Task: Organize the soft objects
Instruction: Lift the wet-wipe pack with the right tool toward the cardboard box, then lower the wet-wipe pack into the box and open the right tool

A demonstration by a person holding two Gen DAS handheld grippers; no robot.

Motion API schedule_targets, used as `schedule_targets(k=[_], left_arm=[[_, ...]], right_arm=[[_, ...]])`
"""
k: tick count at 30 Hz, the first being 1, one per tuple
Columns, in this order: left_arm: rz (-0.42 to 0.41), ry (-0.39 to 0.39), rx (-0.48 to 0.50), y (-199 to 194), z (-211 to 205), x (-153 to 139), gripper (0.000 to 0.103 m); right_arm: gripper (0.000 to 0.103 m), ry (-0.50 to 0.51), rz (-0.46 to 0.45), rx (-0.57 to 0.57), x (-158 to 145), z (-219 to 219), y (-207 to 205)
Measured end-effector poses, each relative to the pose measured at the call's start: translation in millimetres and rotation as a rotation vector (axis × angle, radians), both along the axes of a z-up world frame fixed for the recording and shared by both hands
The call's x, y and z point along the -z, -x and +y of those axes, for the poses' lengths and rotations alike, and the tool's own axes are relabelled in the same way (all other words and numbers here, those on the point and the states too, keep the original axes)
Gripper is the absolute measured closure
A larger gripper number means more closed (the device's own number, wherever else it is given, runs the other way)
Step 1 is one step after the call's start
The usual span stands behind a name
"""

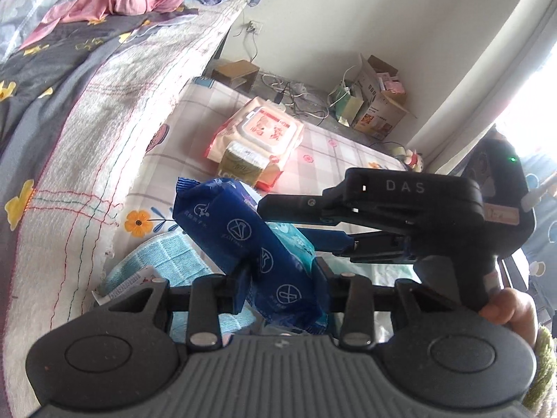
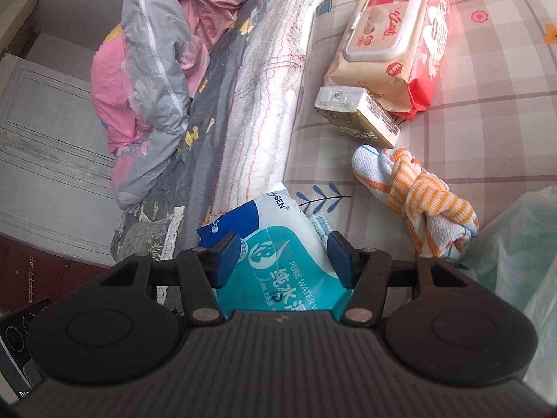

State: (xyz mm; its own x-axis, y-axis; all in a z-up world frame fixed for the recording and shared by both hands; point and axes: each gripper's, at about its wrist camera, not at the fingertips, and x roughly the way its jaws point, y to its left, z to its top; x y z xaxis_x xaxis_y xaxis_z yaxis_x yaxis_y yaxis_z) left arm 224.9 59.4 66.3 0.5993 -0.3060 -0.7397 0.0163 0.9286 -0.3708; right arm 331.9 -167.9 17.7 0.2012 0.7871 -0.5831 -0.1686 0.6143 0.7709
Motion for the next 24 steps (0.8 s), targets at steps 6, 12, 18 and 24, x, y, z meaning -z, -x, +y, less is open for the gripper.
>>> schedule_targets(k=[6,12,18,24], left_arm=[[-0.073,0.009,0.104,15,-53,-31,0.064],[-0.104,0.024,0.255,23,-137,-41,0.064],[-0.07,0.039,0.414,24,-226,-27,0.064],[0.017,0.031,0.51,23,-282,11,0.065]], right_arm=[[0.048,-0.043,-0.067,0.087,-40,-66,32],[0.048,-0.048,-0.114,0.237,-61,-164,70],[0.048,-0.035,-0.101,0.4,-50,-270,112],[0.047,-0.005,-0.032,0.497,-13,-340,140]])
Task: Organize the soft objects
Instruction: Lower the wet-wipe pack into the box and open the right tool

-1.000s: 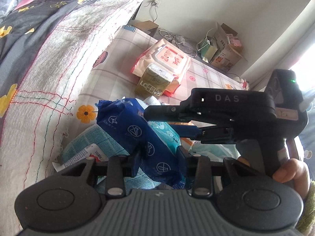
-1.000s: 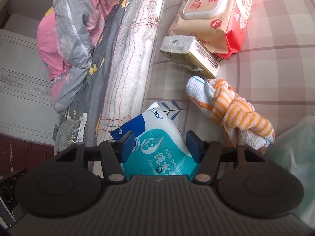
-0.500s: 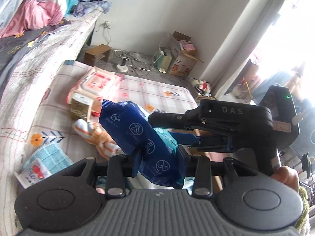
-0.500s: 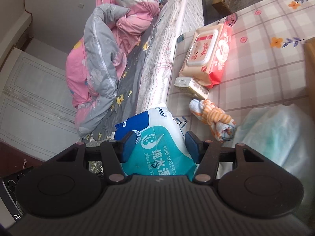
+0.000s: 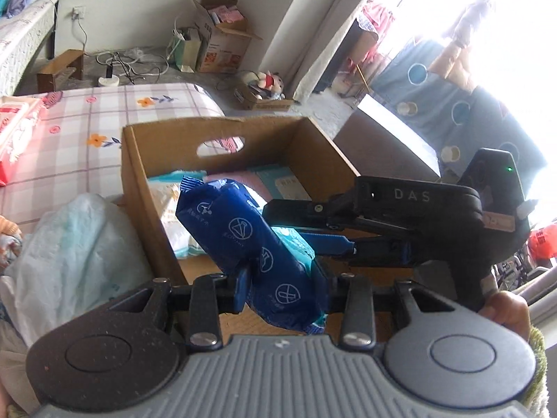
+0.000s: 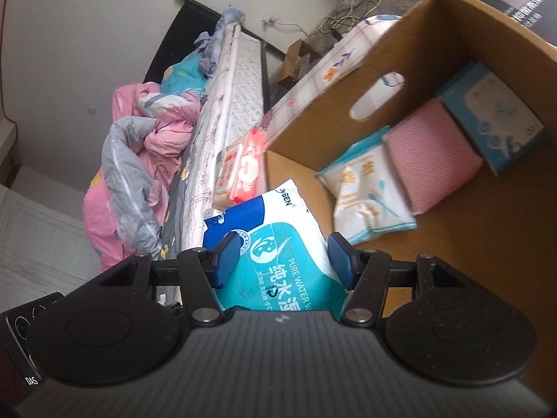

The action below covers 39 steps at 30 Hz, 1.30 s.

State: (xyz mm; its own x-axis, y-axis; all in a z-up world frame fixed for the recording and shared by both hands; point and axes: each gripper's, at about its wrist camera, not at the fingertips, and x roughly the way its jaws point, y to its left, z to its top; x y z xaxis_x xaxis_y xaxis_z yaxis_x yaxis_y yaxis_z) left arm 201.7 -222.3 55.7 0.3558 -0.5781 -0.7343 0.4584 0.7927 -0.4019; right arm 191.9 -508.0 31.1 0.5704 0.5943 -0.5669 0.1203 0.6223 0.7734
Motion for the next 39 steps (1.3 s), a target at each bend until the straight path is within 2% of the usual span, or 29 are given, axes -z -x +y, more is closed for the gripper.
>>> schedule_targets(k=[4,7,12,15,21,27,32,39], left_arm=[[0.021,-0.069,0.03,1,-13,22,0.067],[-0.004,-0.149,0.045,2,-16,27,0.061],[-0.053,-0.153,0.044,7,-1,16,0.06],[-0.066,-0.146,0.031,9,12,8,0.059],[-0.077,-0.117,-0.006,21,45,-3,0.056],[-0.077,-0.068,-0.071,35,84,-7,0.055],[-0.073,-0.055,-0.11,48,110,-2,0.055],[-0.038,-0.063,-0.141,70,135,19,0.053]], right_arm=[[0.047,0.008,0.057,0.002,31,-11,4],[0.048,0.039,0.109,-0.019,53,-4,1],[0.048,0.054,0.202,-0.06,83,8,-5],[0.048,0.1,0.228,-0.081,87,17,-3],[0.046,0.169,0.224,-0.159,74,25,7],[0.045,0.232,0.292,-0.254,84,39,6],[0.057,0.226,0.287,-0.181,89,39,3],[0.059,0.247,0.26,-0.115,88,44,0]])
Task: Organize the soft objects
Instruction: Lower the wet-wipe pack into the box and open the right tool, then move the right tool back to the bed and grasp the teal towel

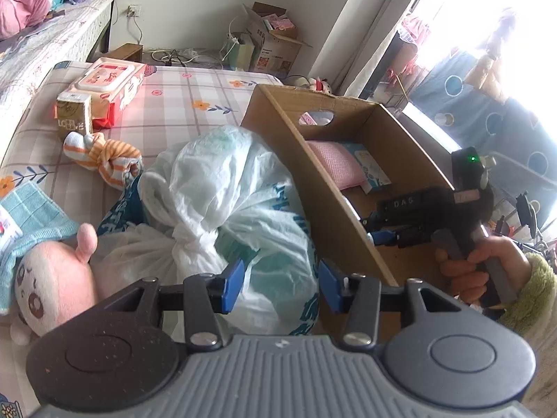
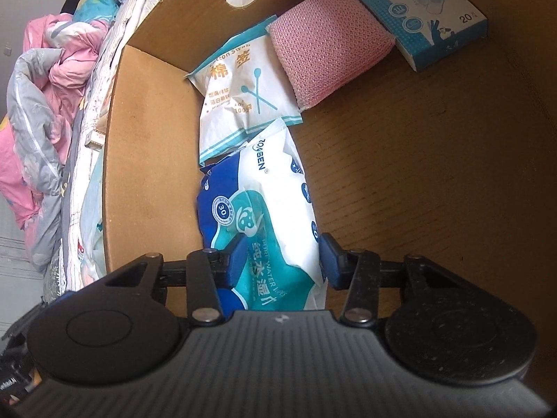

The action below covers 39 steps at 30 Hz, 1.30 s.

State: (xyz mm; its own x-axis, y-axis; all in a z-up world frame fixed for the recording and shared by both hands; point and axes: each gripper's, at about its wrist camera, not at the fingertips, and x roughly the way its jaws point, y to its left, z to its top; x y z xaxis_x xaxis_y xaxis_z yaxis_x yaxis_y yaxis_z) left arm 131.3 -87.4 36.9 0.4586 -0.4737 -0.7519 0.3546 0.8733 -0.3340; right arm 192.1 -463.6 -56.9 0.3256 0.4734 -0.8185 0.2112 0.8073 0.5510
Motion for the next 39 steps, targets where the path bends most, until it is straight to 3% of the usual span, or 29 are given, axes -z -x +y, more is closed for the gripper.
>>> schedule_targets(k=[5,9,13,20,26,29,33,36,39], left_arm=[[-0.02,-0.006,-0.036,16,15,4,0.047],[-0.084,-0.032,-0.057,31,27,-2,0.04],[-0.144,-0.067,-0.084,44,46,-10,0.035],[-0.221,-0.153,-0.143,63,80,-17,0.035],[-0.263,-0.238,-0.219,67,105,-14,0.036],[-0.28,-0.295,-0.251,63,113,-11,0.041],[-0.267,-0.32,-0.291,54,130,-4,0.057],[-0.252,-0.336,-0.306,44,140,3,0.07],[-0.239,-0.366,-0.307,31,147,10,0.074]], right_arm=[[0.059,-0.003,-0.023,0.036,3,5,-5],[0.056,0.016,-0.04,0.058,-2,3,-1],[0.049,0.012,-0.098,0.099,-20,-5,16],[0.048,0.091,-0.253,0.151,-65,-4,53],[0.048,0.012,-0.373,0.093,-99,35,71],[0.048,-0.057,-0.406,0.009,-111,73,68],[0.048,-0.186,-0.414,-0.127,-123,131,54],[0.048,-0.281,-0.355,-0.228,-125,179,36],[0.048,-0.339,-0.25,-0.298,-117,225,9]])
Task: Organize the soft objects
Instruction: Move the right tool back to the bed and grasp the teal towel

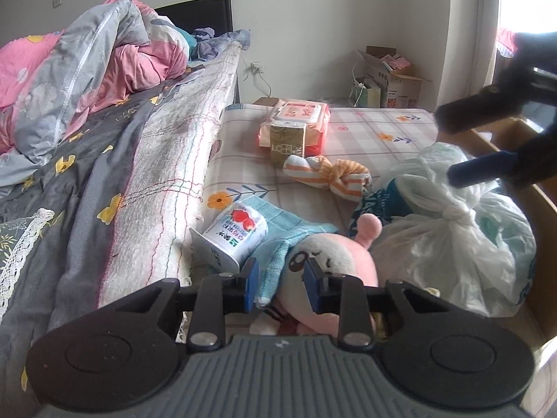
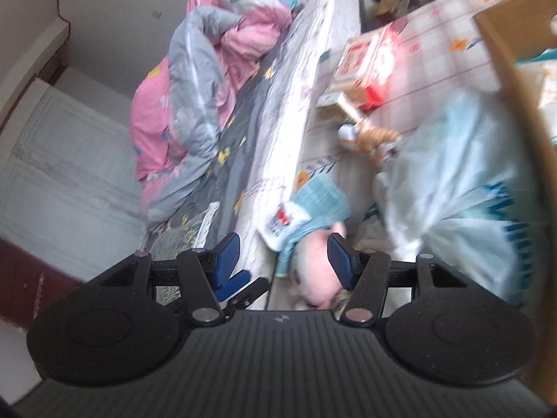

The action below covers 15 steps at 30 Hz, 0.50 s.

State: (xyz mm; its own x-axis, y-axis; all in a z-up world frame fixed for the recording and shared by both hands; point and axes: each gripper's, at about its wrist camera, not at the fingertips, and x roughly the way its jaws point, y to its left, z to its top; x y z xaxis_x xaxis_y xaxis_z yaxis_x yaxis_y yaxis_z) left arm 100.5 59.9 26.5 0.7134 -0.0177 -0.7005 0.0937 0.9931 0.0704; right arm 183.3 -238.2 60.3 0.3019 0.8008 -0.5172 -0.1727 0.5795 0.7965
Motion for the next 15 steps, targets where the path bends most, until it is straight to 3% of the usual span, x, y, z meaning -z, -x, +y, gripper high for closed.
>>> schedule_targets(k=[5,10,15], left_arm=[[0.063,0.008,0.028,-18,9,14,0.073],[0.1,0.036,0.035,-28,13,24,0.073],[0.09,0.045,0.035,-33,16,27,0.077]], right_arm=[[0.047,0.074,0.157,-0.058,29,63,-52],[0.047,0.184,0.318,-0.096,69,98,-85],[0.042,0.242,0.367,-0.088,87,110,-101]])
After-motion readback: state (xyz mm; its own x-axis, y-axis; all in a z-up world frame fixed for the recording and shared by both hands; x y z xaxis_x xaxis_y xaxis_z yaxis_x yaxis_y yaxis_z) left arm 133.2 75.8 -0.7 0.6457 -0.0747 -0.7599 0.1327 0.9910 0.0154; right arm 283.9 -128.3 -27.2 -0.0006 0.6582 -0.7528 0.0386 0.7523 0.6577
